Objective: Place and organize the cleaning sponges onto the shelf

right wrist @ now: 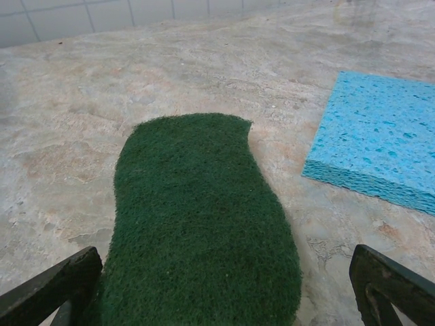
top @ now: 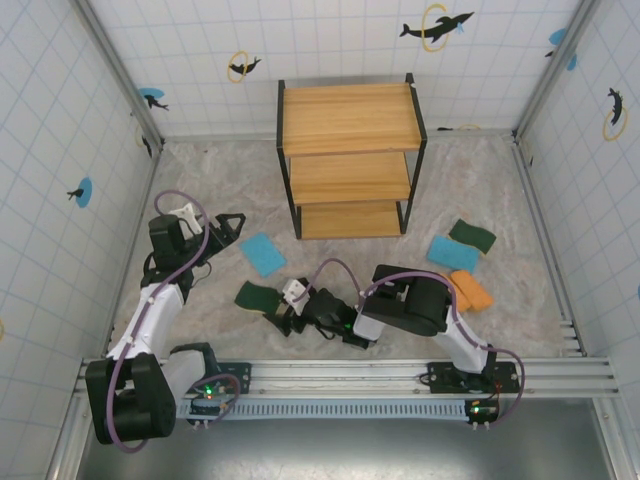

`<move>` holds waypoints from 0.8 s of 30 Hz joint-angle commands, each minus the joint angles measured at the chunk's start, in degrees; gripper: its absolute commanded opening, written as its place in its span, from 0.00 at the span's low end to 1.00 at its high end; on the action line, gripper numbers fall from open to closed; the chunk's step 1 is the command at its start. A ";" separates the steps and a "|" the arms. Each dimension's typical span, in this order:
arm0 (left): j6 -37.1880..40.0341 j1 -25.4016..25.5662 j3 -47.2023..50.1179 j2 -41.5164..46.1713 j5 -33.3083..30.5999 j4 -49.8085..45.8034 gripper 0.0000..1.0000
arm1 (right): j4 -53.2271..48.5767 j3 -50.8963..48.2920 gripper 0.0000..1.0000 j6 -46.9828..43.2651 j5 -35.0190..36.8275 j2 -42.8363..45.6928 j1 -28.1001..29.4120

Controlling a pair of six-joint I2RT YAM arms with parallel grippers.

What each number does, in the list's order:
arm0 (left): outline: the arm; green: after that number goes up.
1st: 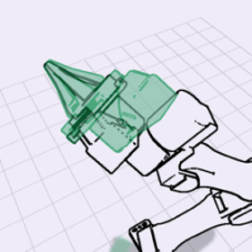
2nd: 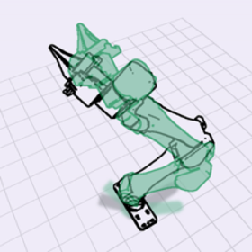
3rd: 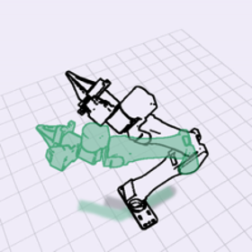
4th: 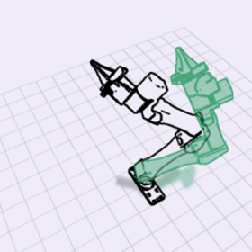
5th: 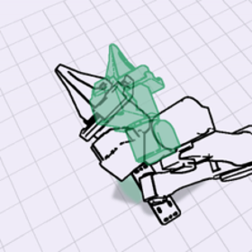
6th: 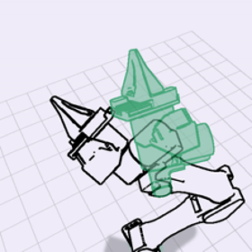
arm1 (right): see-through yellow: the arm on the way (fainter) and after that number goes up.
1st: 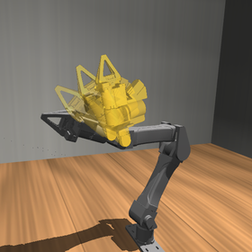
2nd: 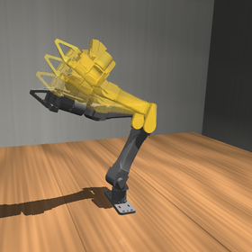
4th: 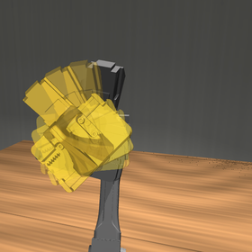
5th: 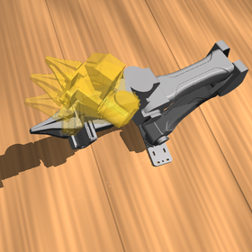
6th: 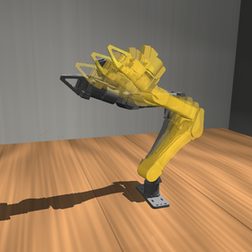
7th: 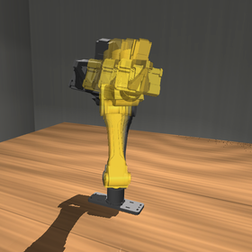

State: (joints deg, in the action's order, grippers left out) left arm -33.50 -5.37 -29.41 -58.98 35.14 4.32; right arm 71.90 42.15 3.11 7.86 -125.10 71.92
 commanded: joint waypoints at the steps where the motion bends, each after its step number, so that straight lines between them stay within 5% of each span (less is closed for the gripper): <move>1: -0.57 -0.47 -2.32 0.45 -0.31 -0.34 0.97 | -0.64 1.04 0.96 -0.92 -1.55 -1.80 0.11; 12: -0.23 -0.51 -3.55 0.00 -0.68 -1.20 0.98 | -3.23 3.35 0.92 -1.75 -3.50 -2.95 -0.49; 24: -0.08 -0.49 -3.16 -0.52 -0.99 -1.09 0.97 | -4.04 3.29 0.74 -1.97 -3.46 -2.96 -0.63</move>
State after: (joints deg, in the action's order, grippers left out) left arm -33.47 -5.37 -31.29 -59.05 34.26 3.25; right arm 69.67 44.49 1.26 4.62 -126.17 71.48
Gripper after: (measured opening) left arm 0.976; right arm 0.748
